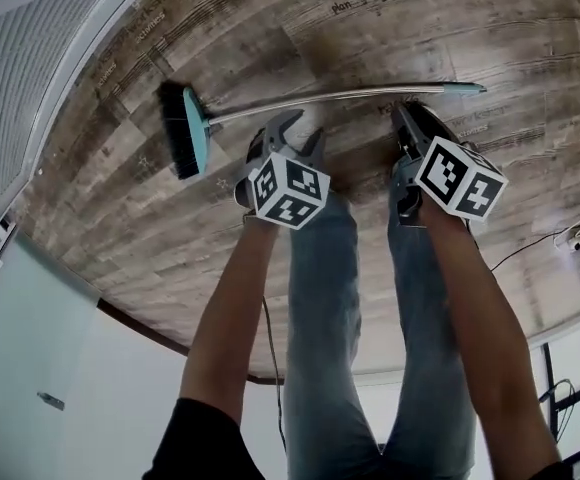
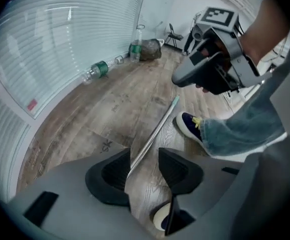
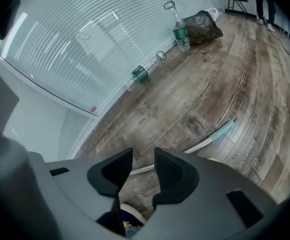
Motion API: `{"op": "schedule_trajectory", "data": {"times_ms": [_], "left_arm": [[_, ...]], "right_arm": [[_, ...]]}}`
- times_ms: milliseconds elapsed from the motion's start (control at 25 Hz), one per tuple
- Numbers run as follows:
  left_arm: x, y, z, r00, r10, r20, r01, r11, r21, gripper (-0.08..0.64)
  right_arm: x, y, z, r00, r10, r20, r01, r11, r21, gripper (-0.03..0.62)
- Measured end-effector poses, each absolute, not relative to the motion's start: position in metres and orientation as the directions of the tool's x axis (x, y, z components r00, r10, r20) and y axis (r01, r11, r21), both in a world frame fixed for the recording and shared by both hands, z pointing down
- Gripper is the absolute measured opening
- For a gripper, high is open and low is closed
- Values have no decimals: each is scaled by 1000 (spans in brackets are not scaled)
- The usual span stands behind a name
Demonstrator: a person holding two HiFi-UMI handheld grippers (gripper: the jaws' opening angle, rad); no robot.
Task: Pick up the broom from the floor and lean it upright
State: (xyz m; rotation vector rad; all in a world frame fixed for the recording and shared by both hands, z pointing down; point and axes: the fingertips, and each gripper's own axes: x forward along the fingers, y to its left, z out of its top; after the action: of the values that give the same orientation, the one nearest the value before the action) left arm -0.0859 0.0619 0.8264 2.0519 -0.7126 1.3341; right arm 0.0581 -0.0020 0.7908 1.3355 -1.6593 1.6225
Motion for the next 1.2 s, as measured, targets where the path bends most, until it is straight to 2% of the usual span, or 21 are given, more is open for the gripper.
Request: {"op": "schedule_trajectory", "data": {"times_ms": [160, 280, 480, 640, 720, 1200], "left_arm": [[-79, 72, 886, 316, -93, 944, -607, -785, 126, 169], [-78, 73, 926, 281, -84, 956, -579, -809, 100, 170], [-77, 78, 971, 199, -109, 974, -520, -854, 10, 176], [-76, 83, 976, 198, -120, 973, -481, -877, -10, 174], [-73, 86, 976, 207, -98, 973, -466, -885, 10, 132], [-73, 83, 967, 248, -137, 959, -429, -903, -18, 118]], "right_arm": [[60, 10, 844, -403, -288, 868, -869, -175, -462, 141], [60, 23, 880, -404, -254, 879, -881, -152, -448, 141], [73, 36, 911, -381, -247, 891, -877, -209, -432, 141], [78, 46, 917, -362, -258, 896, -874, -241, -422, 141], [78, 49, 918, -356, -262, 897, -872, -252, -420, 141], [77, 49, 923, -346, -274, 897, -868, -269, -417, 149]]}}
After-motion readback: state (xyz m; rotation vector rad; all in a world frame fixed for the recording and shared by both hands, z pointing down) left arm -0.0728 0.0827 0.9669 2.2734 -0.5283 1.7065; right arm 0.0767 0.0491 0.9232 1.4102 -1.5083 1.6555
